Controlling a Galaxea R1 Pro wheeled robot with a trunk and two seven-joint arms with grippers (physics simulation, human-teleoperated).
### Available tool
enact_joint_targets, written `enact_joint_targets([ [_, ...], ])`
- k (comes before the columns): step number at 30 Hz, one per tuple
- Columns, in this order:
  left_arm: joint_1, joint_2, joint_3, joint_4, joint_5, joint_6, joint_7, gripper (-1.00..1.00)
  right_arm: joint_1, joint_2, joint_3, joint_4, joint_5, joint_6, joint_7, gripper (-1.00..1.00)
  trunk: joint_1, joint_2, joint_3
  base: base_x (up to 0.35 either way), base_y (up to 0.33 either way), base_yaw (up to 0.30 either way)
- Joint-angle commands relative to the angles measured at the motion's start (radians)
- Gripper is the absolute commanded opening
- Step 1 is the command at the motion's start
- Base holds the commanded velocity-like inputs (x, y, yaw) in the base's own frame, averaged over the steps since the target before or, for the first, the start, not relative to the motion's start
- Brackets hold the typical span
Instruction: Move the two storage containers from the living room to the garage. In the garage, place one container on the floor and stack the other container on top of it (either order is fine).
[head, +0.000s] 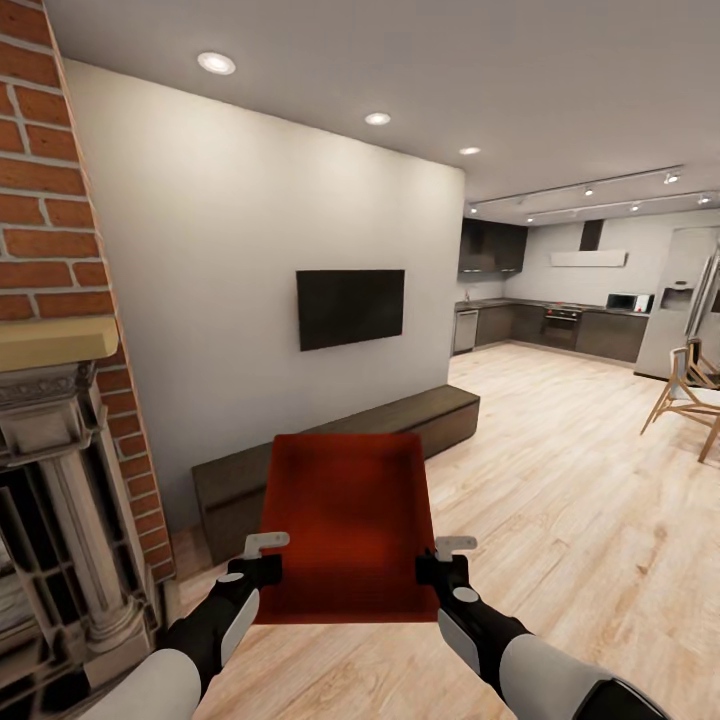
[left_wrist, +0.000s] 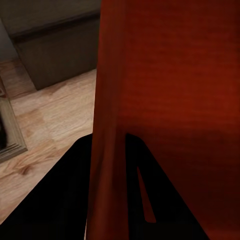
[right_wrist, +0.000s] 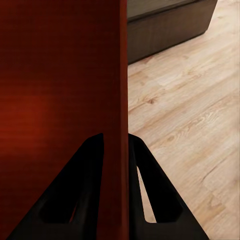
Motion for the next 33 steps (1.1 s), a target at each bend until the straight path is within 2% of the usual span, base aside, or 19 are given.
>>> enact_joint_targets([
  [1,0.000,0.076,0.045,-0.005,-0.011,-0.071,0.013,-1.00,-0.001,0.000,-0.044,0.012,-0.025,-0.008,-0.076,-1.00,0.000,-0.001,0.000,0.000,0.000,-0.004],
  [33,0.000,0.074,0.045,0.009,-0.011,-0.071,0.012,-1.00,-0.001,-0.006,-0.043,0.013,-0.025,-0.007,-0.067,-1.00,0.000,-0.001,0.000,0.000,0.000,0.000],
])
